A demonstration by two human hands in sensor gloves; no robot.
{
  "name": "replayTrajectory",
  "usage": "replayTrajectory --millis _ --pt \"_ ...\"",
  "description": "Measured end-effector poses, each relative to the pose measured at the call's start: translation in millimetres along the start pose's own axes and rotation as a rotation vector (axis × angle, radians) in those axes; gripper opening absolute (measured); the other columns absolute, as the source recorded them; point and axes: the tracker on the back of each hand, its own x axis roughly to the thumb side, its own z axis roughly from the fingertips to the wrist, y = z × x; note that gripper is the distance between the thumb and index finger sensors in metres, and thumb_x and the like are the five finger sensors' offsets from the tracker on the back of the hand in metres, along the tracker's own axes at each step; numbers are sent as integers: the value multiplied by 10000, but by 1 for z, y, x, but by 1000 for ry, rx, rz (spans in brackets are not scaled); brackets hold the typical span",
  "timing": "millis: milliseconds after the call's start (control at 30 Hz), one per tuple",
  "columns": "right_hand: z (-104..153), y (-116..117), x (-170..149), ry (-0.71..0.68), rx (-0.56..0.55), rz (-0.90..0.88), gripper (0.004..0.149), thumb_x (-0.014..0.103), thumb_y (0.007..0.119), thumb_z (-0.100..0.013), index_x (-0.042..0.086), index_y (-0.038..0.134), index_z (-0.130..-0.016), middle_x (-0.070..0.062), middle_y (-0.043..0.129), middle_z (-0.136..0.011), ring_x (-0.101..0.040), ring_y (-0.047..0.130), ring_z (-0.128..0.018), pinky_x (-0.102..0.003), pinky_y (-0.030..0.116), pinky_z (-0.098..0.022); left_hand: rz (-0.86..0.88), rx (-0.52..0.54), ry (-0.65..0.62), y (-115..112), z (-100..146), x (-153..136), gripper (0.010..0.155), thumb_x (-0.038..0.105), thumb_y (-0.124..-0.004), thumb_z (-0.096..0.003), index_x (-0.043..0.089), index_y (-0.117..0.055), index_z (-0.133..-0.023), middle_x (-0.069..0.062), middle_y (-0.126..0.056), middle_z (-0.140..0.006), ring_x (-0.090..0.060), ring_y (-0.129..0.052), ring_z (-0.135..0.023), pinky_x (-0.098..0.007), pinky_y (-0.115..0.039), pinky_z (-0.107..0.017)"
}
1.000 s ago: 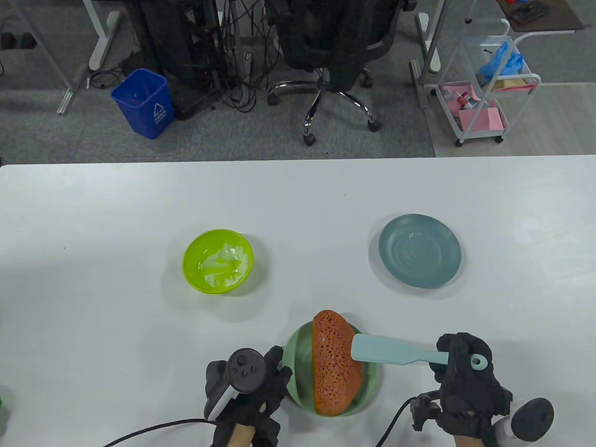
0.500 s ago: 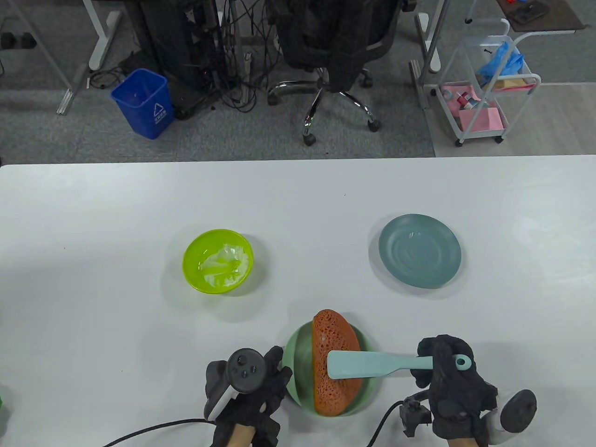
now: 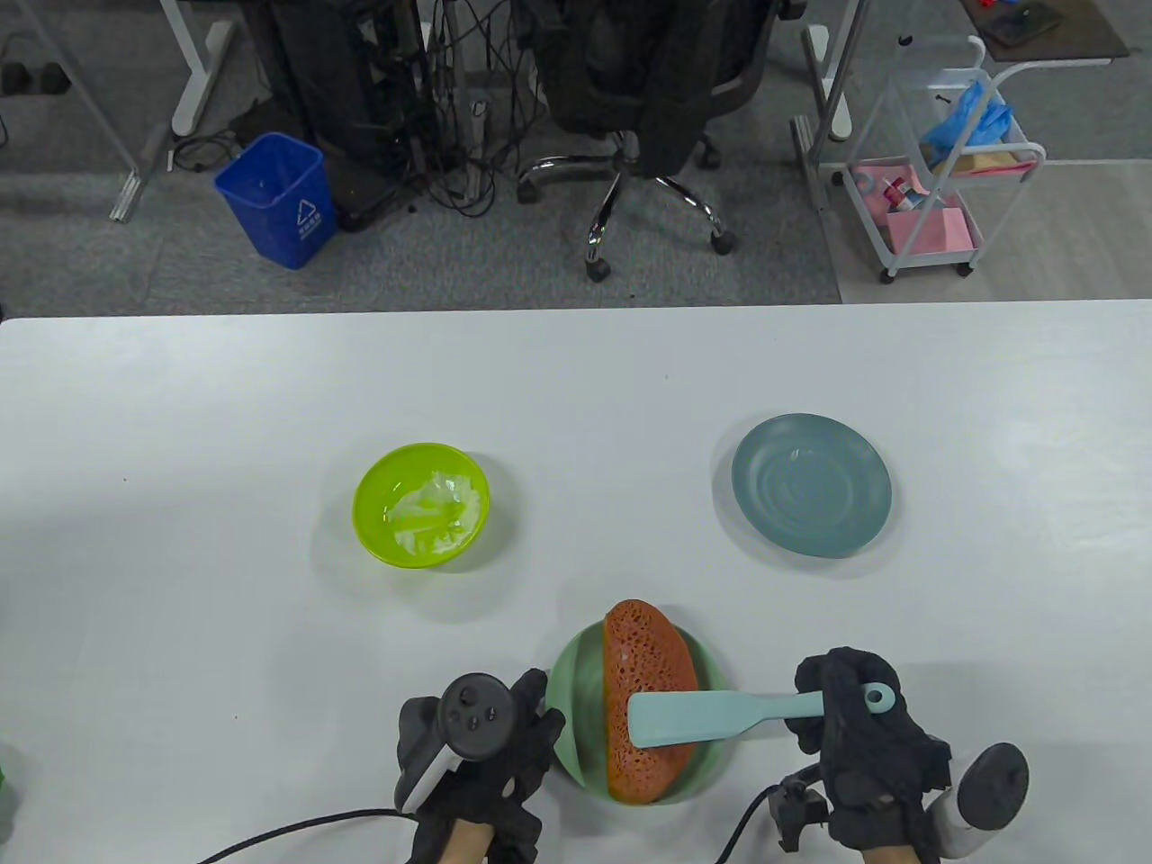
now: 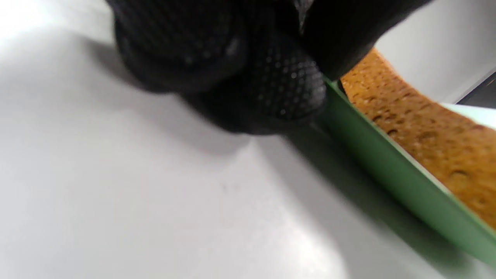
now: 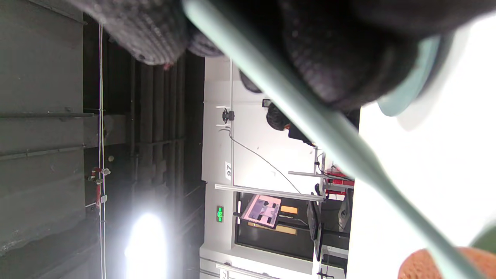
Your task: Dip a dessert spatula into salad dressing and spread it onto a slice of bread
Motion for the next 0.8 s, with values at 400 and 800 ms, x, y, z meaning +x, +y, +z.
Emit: replayTrajectory --millis 400,800 --pt "-1 -26 12 -8 -143 52 357 422 750 -575 158 712 -812 -178 809 -703 -422 907 -293 -407 794 -115 -29 8 -6 -1 1 2 588 394 -796 -602 48 -687 -1065 14 -1002 -615 -95 -1093 -322 -283 -963 -269" --pt "-1 -27 10 15 -165 24 386 417 801 -559 147 718 -821 -183 828 -709 -423 910 -270 -395 796 -95 -139 48 -11 0 5 8 593 415 -786 -605 55 -692 -1066 -3 -1006 -635 -117 -1098 -335 -303 -962 -279"
